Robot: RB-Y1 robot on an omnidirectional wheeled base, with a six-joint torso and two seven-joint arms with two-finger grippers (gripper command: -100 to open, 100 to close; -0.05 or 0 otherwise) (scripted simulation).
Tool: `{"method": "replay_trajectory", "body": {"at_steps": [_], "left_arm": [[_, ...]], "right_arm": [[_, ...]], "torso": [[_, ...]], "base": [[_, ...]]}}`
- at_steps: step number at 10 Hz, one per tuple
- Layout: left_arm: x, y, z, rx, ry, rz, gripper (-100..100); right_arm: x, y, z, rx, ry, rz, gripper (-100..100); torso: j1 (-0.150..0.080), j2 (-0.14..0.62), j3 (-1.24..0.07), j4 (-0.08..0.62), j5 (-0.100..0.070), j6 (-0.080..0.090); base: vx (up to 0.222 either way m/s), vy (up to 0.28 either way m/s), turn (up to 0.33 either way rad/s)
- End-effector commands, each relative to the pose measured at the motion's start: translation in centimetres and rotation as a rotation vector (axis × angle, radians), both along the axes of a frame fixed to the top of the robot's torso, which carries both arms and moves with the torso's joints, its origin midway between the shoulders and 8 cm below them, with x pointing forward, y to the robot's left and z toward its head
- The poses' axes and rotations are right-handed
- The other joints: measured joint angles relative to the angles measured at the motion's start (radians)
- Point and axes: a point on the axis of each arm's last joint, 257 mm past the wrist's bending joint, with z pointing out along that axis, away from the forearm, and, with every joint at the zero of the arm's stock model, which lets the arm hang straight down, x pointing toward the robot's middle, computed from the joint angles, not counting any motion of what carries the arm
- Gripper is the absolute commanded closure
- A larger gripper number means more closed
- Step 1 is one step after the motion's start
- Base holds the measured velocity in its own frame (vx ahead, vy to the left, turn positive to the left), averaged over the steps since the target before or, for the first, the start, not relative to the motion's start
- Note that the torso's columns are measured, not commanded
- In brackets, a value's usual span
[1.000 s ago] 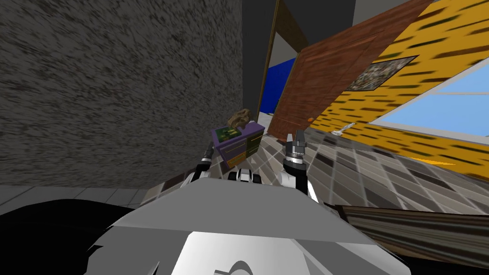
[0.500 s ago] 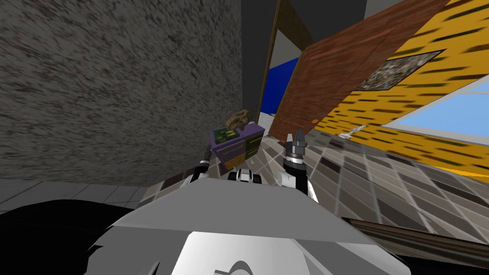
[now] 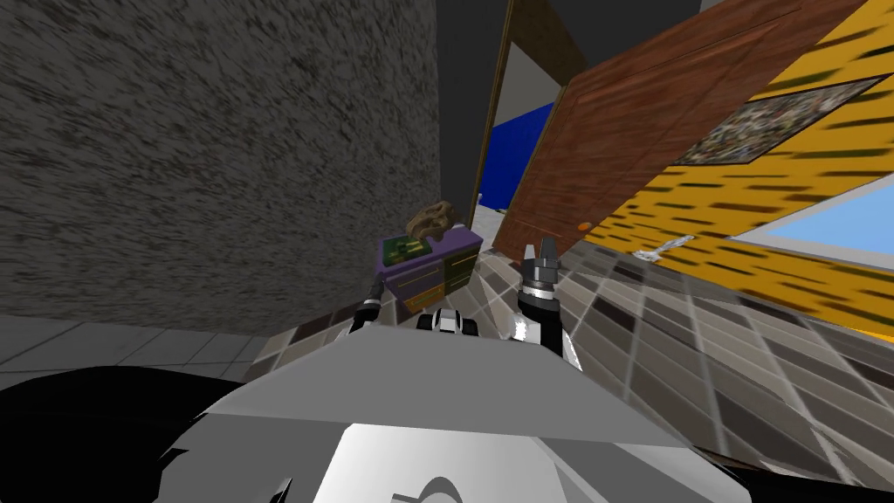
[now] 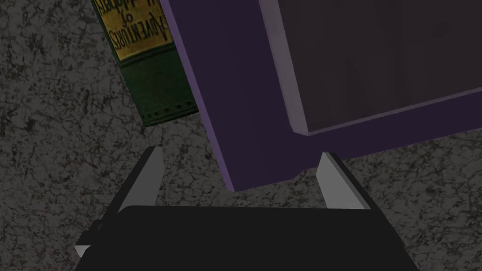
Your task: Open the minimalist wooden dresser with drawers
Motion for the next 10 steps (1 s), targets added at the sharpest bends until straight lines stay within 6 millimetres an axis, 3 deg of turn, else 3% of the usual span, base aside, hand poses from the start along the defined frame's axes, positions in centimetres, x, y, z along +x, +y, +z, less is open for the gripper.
{"method": "replay_trajectory", "body": {"at_steps": [1, 4, 7, 10], "left_arm": [[-1.7, 1.6, -2.7, -0.036, 0.044, 0.053, -100], [-3.6, 2.2, -6.0, -0.095, 0.087, 0.115, -100], [-5.1, 1.1, -9.1, -0.177, 0.113, 0.172, -100], [-5.5, 0.2, -10.0, -0.213, 0.118, 0.189, -100]], "right_arm": [[0.0, 0.0, 0.0, 0.0, 0.0, 0.0, 0], [0.0, 0.0, 0.0, 0.0, 0.0, 0.0, 0], [0.0, 0.0, 0.0, 0.0, 0.0, 0.0, 0], [0.0, 0.0, 0.0, 0.0, 0.0, 0.0, 0]], "torso": [[-0.001, 0.002, 0.001, 0.0, 0.0, 0.0], [0.001, 0.002, 0.002, 0.0, 0.003, 0.003], [0.003, -0.01, -0.003, -0.006, 0.013, 0.011], [0.006, -0.016, -0.003, -0.008, 0.023, 0.02]], "base": [[0.11, -0.154, 0.101], [0.077, -0.131, 0.113], [0.063, -0.087, 0.083], [0.008, -0.025, 0.024]]}}
